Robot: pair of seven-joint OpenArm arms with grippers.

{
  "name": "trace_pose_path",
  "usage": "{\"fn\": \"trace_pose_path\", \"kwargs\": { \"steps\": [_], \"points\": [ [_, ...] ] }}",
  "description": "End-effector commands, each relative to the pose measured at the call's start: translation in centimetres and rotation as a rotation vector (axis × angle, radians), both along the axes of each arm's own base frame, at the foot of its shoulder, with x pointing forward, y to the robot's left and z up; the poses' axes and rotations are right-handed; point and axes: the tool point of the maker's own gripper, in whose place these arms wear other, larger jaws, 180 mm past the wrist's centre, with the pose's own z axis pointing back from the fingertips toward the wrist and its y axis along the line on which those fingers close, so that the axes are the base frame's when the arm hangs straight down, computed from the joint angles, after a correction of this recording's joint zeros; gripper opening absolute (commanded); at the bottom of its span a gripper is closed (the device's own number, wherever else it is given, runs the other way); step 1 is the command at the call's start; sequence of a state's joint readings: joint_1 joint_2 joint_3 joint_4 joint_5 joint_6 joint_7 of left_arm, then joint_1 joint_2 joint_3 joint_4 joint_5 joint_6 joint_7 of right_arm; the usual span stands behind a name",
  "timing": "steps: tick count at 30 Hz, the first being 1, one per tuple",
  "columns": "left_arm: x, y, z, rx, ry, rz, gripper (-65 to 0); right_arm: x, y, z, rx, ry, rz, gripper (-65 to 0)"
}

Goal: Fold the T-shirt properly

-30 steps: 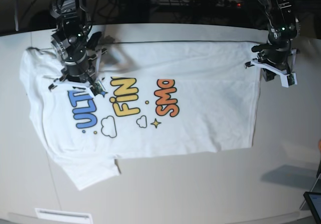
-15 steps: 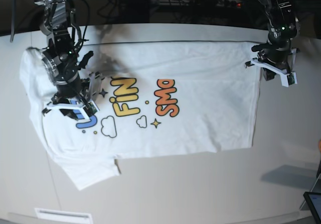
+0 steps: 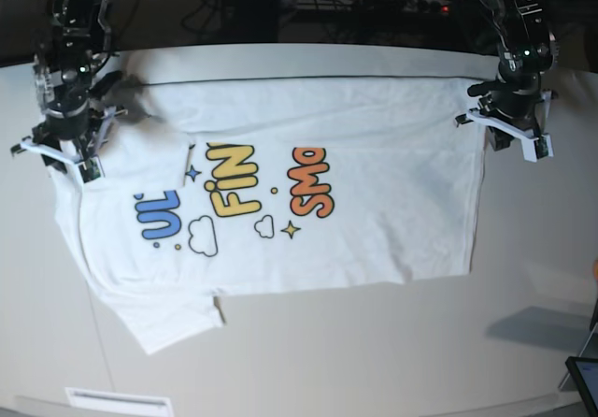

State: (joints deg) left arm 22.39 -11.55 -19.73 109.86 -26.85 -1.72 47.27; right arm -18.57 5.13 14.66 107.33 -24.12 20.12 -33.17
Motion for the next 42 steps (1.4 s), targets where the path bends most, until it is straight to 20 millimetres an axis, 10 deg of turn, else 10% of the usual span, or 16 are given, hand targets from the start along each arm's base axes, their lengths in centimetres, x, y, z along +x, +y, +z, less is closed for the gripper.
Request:
{"fn": "trace_pose_path", "kwargs": {
  "steps": [1, 5, 11, 30, 42],
  "points": [
    [0.8, 0.2, 1.5, 0.025, -0.057, -0.010, -65.0, 0.0, 0.0, 0.9, -0.001, -0.038, 0.004, -46.6],
    [1.1, 0.0, 2.7, 0.050, -0.190, 0.006, -65.0, -0.9, 0.8, 0.9, 0.050, -0.093, -0.001, -65.0],
    [1.1, 0.0, 4.0, 0.089, -0.314, 0.003, -65.0, -1.2, 1.4, 0.5, 0.083, -0.098, -0.025, -64.1],
    [-3.3, -2.3, -3.4, 0.000, 0.029, -0.115, -65.0, -2.3, -0.3, -1.9, 0.063, 0.077, -0.149, -64.0],
    [-0.4, -0.3, -2.5, 0.049, 0.009, -0.134, -65.0, -6.1, 0.6, -5.0, 0.096, 0.205, -0.185, -64.0]
  ]
}}
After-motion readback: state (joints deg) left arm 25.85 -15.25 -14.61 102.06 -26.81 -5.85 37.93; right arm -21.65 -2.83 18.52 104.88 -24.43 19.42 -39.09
